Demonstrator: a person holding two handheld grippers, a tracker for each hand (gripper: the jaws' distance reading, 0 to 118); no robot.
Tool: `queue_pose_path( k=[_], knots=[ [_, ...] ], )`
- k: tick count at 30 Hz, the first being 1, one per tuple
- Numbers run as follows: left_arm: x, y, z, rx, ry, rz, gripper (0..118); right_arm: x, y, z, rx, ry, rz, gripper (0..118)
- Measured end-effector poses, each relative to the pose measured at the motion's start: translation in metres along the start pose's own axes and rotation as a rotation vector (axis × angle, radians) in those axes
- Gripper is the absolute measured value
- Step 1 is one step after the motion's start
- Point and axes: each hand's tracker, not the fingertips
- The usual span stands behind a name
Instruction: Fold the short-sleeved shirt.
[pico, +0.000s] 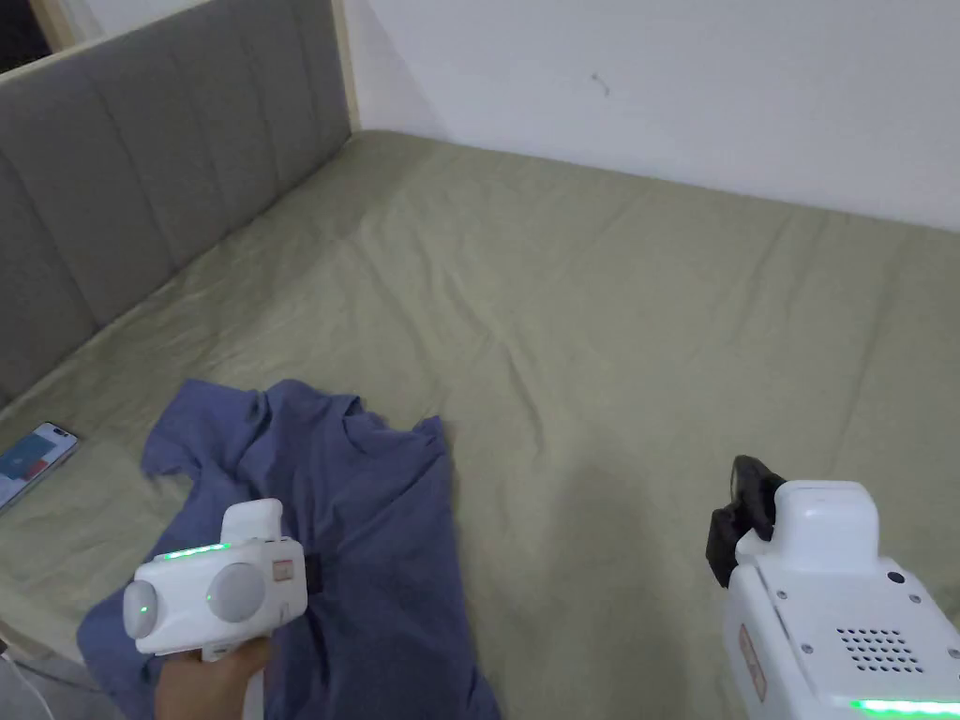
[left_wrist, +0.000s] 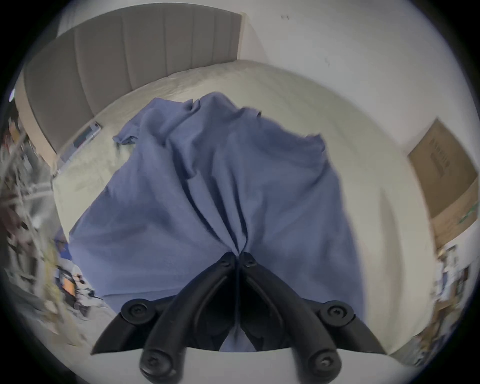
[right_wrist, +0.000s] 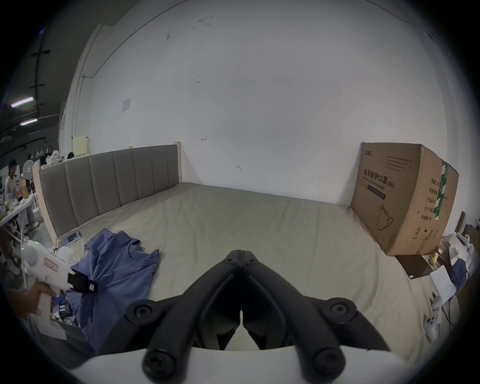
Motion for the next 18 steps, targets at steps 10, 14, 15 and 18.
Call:
queue_pose_path(
  k=[10, 14, 15, 18],
  knots=[
    [0.085, 0.042, 0.104, 0.206, -0.370, -0.057, 2, 0.034, 0.006, 0.034, 0.055, -0.051, -0.037, 0],
    [0.138, 0.066, 0.140, 0.272, -0.499, -0.127, 2, 0.053, 0.010, 0.052, 0.083, -0.084, -0.043, 0],
    [0.151, 0.071, 0.147, 0.278, -0.521, -0.145, 2, 0.058, 0.011, 0.056, 0.089, -0.092, -0.045, 0],
    [0.197, 0.090, 0.170, 0.327, -0.583, -0.236, 2, 0.076, 0.014, 0.070, 0.114, -0.130, -0.054, 0]
  ],
)
